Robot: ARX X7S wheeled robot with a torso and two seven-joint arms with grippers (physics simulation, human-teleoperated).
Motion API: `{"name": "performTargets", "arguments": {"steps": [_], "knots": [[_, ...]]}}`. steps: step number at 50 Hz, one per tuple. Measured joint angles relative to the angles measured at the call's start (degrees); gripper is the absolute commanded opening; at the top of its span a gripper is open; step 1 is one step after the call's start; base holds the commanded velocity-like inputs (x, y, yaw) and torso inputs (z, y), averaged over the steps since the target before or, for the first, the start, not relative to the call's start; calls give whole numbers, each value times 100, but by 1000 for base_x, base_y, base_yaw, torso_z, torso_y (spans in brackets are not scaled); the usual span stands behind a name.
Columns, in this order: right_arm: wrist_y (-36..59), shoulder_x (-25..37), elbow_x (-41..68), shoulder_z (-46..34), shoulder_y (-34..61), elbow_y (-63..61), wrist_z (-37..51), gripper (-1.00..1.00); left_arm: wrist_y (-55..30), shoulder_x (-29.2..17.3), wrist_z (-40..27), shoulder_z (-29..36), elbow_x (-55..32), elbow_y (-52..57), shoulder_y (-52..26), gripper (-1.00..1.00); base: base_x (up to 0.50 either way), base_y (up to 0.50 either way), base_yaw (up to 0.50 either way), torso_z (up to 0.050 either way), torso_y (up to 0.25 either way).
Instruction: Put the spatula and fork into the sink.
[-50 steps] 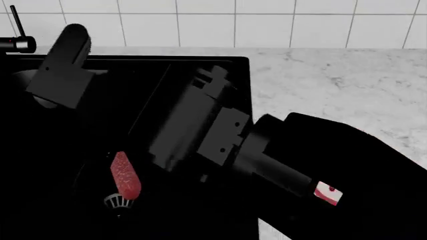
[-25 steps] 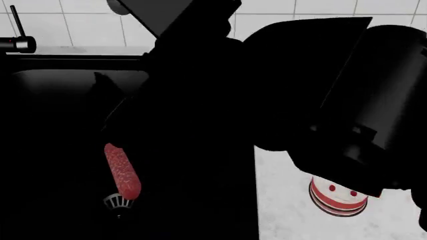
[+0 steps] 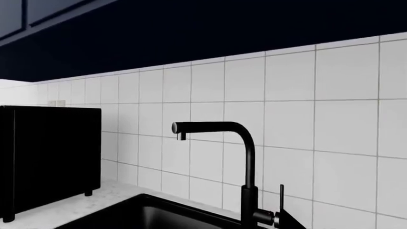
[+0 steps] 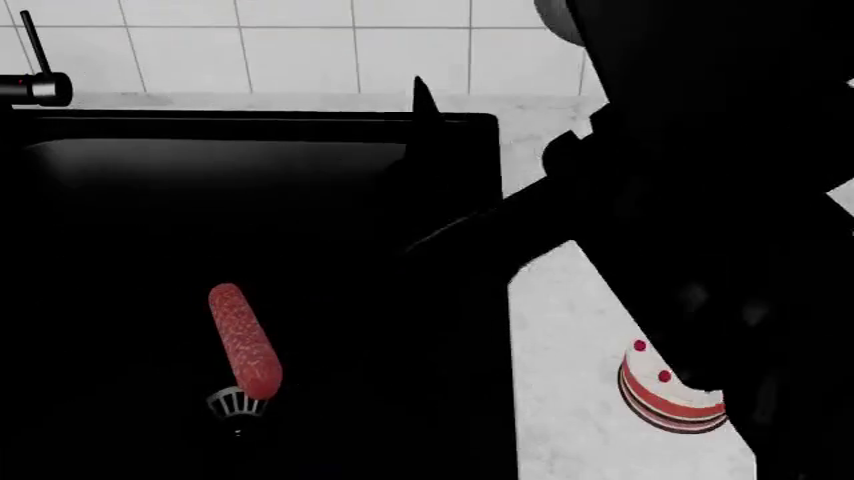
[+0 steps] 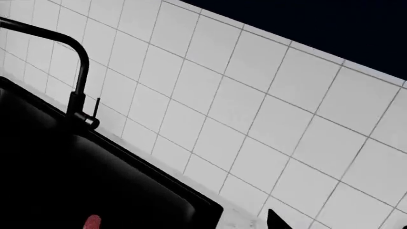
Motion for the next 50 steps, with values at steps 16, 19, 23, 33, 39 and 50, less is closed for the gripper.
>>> {"name": "performTargets", "arguments": {"steps": [16,19,23,33,39,50], "knots": [[-84,1506,1177,149,-27,-1389,1532,100,115,-3,39,97,109,-98,51,100,0,0,0,0,0],[-84,1724,1331,146,-45,-1571,1727,100,130,-9,43,108,126,-116,57,100,0,0,0,0,0],[-153,2022,1484,131,-106,-1796,1937,100,152,-13,52,133,152,-142,60,100,0,0,0,0,0],[-479,2775,1669,64,-345,-2302,2187,100,188,-19,59,183,195,-182,64,100,0,0,0,0,0],[-513,3021,1993,103,-387,-2455,2352,100,211,-17,61,224,228,-201,79,100,0,0,0,0,0],[-744,3221,2969,105,-493,-2580,2897,100,255,-34,67,256,280,-239,148,100,0,0,0,0,0]]}}
